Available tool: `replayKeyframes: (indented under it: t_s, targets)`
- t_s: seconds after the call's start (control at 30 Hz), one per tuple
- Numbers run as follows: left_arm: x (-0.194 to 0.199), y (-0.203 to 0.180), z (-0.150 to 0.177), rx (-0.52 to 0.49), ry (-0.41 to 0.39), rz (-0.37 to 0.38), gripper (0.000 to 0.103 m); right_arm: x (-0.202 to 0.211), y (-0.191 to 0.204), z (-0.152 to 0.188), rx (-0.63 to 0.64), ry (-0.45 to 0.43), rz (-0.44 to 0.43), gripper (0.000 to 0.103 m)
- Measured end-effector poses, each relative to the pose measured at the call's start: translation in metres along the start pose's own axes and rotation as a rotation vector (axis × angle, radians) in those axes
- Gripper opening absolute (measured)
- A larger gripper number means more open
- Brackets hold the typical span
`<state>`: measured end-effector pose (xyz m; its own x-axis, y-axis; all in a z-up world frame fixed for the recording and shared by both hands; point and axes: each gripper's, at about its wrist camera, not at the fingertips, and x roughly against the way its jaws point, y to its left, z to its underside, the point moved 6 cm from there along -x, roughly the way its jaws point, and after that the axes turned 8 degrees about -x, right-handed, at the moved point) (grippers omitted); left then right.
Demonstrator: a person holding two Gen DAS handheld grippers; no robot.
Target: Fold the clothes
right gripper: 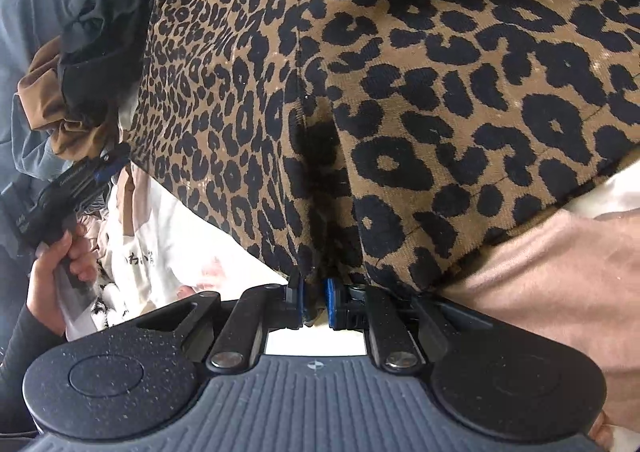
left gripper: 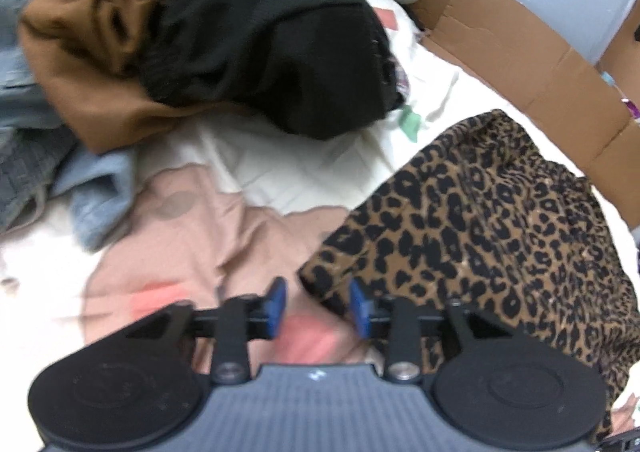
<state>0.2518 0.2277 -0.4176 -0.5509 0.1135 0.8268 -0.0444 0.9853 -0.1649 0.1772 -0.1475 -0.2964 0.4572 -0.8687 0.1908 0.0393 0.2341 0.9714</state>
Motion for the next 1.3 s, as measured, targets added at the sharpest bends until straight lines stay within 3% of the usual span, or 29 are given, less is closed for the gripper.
replayKeyframes:
  t_s: [0.17, 0.33, 0.5, 0.57, 0.63, 0.8, 1.03, 1.3]
  targets:
    - [-0.001, 0.011, -0.001, 0.039, -0.024, -0.007, 0.041, 0.001, 0.002, -0.001, -0.007, 0.000, -0.003, 0.013]
    - [-0.017, 0.015, -0.008, 0.046, -0.086, 0.047, 0.040, 0.012, -0.001, 0.001, -0.034, -0.011, -0.014, 0.014]
    - [-0.030, 0.016, -0.005, 0.044, -0.073, 0.070, 0.040, 0.030, 0.001, 0.004, -0.025, -0.017, -0.023, 0.015]
    - [-0.031, 0.013, -0.002, 0.045, -0.071, 0.080, 0.031, 0.041, 0.003, 0.002, -0.014, -0.041, -0.030, 0.017]
    - [-0.030, 0.010, 0.000, 0.041, -0.074, 0.094, 0.009, 0.051, 0.003, -0.003, -0.006, -0.070, -0.039, 0.022]
    - [-0.023, 0.008, -0.002, 0.016, -0.109, 0.089, 0.005, 0.077, 0.002, -0.026, 0.009, -0.148, -0.041, 0.022]
    - [-0.026, 0.009, -0.002, 0.056, -0.097, 0.082, 0.005, 0.104, -0.013, -0.052, 0.012, -0.267, 0.013, 0.022]
    - [-0.027, 0.009, -0.003, 0.062, -0.093, 0.061, 0.005, 0.124, -0.047, -0.072, 0.070, -0.354, 0.178, 0.022]
